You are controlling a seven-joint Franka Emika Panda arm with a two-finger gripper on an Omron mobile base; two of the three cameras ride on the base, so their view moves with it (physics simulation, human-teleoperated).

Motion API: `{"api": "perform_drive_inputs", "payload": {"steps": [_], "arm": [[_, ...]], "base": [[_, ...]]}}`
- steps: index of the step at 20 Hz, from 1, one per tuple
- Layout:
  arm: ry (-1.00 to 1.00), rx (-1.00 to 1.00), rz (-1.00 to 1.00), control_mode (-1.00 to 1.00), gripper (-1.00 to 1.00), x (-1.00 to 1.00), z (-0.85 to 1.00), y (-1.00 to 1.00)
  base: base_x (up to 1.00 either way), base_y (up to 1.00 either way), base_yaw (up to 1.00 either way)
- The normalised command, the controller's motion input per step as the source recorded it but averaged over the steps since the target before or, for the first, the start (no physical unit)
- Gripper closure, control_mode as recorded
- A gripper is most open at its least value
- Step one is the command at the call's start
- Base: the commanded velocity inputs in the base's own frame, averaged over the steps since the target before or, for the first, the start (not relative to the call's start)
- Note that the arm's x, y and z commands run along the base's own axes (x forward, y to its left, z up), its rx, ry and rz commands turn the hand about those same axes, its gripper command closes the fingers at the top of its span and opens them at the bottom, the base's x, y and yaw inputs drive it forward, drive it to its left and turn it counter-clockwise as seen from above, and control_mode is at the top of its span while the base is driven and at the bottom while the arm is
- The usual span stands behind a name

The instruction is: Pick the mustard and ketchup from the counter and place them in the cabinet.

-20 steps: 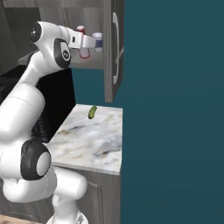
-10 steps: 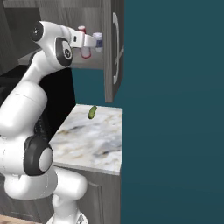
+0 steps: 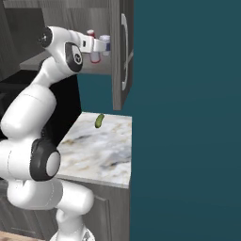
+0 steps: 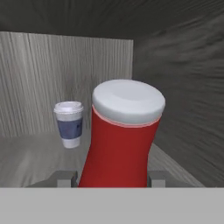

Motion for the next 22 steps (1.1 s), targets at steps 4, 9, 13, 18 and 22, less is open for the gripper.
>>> {"api": "perform_drive_inputs", "payload": {"steps": [4, 9, 13, 18, 22], "arm": [[0.00, 0.00, 0.00, -1.00, 1.00, 0.35, -0.09, 0.00], [0.00, 0.00, 0.00, -1.00, 1.00, 0.45, -0.01, 0.00], [0.02, 0.00, 0.00, -1.00, 1.00, 0.45, 0.00, 0.02], [0.04, -0.01, 0.00, -1.00, 1.00, 0.33, -0.01, 0.05], [0.01, 0.00, 0.00, -1.00, 1.00, 0.05, 0.00, 0.00]], "base": [[0.00, 0.00, 0.00], [0.00, 0.00, 0.00], [0.00, 0.00, 0.00], [0.00, 0.00, 0.00], [0.00, 0.00, 0.00]]}}
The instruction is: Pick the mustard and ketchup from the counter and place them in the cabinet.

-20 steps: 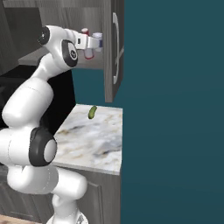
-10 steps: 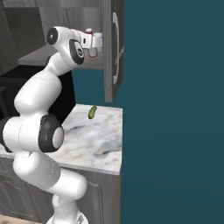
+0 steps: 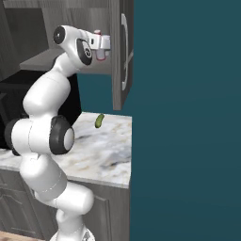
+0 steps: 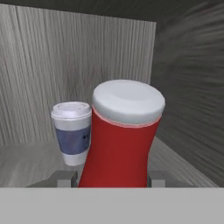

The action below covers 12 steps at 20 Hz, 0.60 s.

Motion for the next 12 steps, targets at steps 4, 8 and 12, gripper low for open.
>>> {"api": "perform_drive_inputs", "payload": {"steps": [4, 8, 12], "arm": [[0.00, 0.00, 0.00, -1.00, 1.00, 0.01, -0.03, 0.00], [0.00, 0.00, 0.00, -1.00, 1.00, 0.03, -0.11, 0.00], [0.00, 0.00, 0.00, -1.00, 1.00, 0.04, -0.17, 0.00]], "base": [[0.00, 0.00, 0.00], [0.00, 0.00, 0.00], [0.00, 0.00, 0.00]]}}
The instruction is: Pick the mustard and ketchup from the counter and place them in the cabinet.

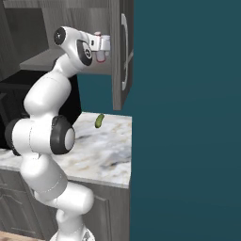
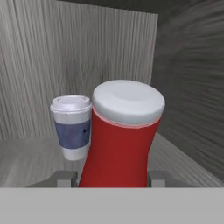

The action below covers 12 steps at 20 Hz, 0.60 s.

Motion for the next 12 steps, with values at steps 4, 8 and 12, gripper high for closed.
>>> {"api": "perform_drive_inputs", "payload": {"steps": [4, 8, 12], "arm": [[0.00, 0.00, 0.00, -1.00, 1.00, 0.05, -0.22, 0.00], [0.00, 0.00, 0.00, -1.00, 1.00, 0.07, -0.24, 0.00], [0.00, 0.00, 0.00, -1.00, 1.00, 0.09, -0.22, 0.00]], "base": [[0.00, 0.00, 0.00], [0.00, 0.00, 0.00], [0.00, 0.00, 0.00]]}}
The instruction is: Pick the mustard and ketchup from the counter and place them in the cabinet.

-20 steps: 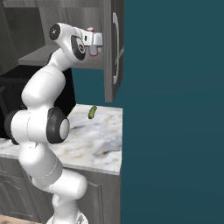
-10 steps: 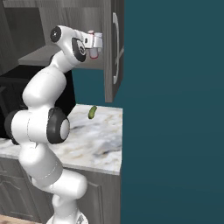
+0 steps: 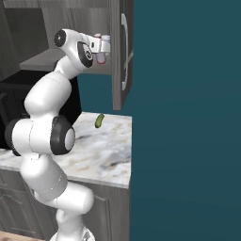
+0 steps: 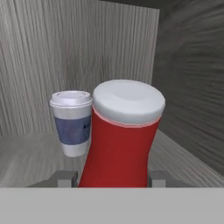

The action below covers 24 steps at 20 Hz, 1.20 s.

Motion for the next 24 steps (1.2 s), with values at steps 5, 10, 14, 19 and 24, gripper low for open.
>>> {"api": "perform_drive_inputs", "payload": {"steps": [5, 10, 14, 19, 24], "arm": [[0.00, 0.00, 0.00, -1.00, -1.00, 0.07, -0.15, 0.00], [0.00, 0.00, 0.00, -1.00, -1.00, 0.00, -0.03, 0.01], [0.00, -0.01, 0.00, -1.00, -1.00, 0.00, -0.01, 0.02], [0.00, 0.00, 0.00, -1.00, -1.00, -0.02, 0.00, 0.02], [0.00, 0.00, 0.00, -1.00, -1.00, -0.58, -0.08, 0.00]], "base": [[0.00, 0.00, 0.00], [0.00, 0.00, 0.00], [0.00, 0.00, 0.00], [0.00, 0.00, 0.00], [0.00, 0.00, 0.00]]}}
